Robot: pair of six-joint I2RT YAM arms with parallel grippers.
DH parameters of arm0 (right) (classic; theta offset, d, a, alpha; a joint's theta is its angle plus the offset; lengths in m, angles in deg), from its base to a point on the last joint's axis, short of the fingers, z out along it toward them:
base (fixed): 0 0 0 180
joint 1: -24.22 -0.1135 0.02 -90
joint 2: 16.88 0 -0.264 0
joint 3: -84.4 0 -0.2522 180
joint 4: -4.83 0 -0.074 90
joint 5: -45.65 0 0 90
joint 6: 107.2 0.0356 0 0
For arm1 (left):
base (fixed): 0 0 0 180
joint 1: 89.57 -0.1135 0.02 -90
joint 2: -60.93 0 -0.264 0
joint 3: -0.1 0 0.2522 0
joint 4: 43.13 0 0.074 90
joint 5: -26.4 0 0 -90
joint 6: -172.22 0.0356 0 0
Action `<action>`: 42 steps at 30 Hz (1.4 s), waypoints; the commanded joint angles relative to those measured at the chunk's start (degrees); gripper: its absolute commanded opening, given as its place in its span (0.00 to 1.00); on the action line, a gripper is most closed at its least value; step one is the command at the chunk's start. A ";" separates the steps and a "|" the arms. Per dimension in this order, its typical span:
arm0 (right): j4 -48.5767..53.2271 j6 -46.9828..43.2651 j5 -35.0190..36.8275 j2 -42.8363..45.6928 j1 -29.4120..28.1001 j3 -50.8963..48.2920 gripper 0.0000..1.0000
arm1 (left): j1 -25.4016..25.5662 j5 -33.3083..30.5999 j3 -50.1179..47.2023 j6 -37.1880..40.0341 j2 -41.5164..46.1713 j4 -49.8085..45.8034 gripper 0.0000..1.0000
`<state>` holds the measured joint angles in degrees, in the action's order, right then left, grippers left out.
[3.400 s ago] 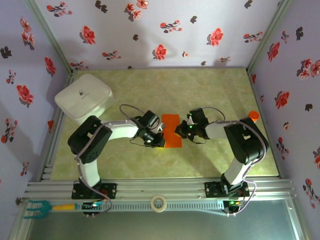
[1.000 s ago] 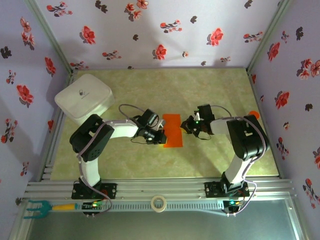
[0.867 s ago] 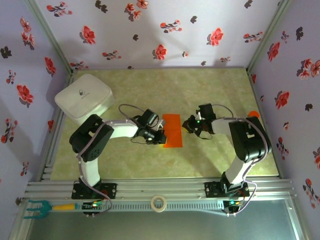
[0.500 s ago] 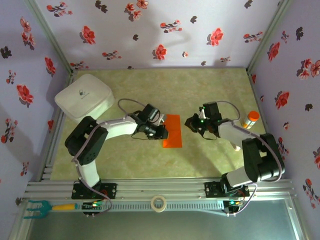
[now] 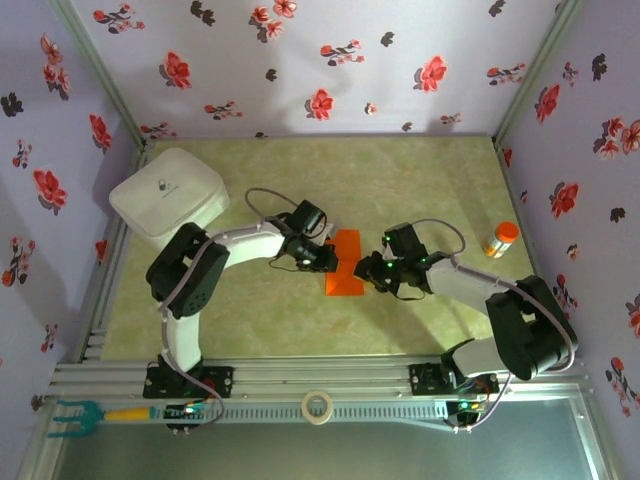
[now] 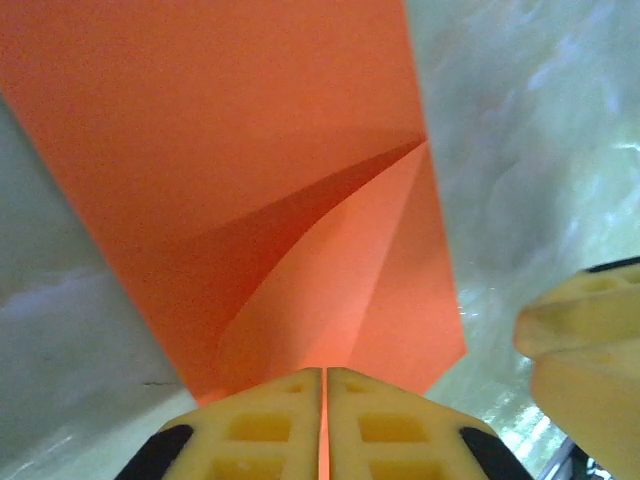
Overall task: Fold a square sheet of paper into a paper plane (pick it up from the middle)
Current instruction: Turn over the paper at the center of the table.
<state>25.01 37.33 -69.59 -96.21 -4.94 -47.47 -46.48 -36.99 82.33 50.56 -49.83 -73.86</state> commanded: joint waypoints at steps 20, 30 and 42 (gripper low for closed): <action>1.68 3.40 3.09 -3.26 -3.42 0.08 0.38 | -0.29 -0.66 -5.36 -0.66 -0.38 1.73 0.06; -8.83 5.60 0.32 -7.12 -3.97 -1.11 0.42 | -0.16 -0.45 -5.63 -1.03 -0.26 2.23 0.06; -11.49 3.00 0.07 -9.78 -0.55 2.21 0.49 | -0.20 -0.49 -5.66 -0.93 -0.32 2.01 0.05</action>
<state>15.02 41.81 -68.78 -104.64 -6.89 -46.66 -46.72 -36.56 78.18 49.79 -50.22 -69.44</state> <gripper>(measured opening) 0.490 0.060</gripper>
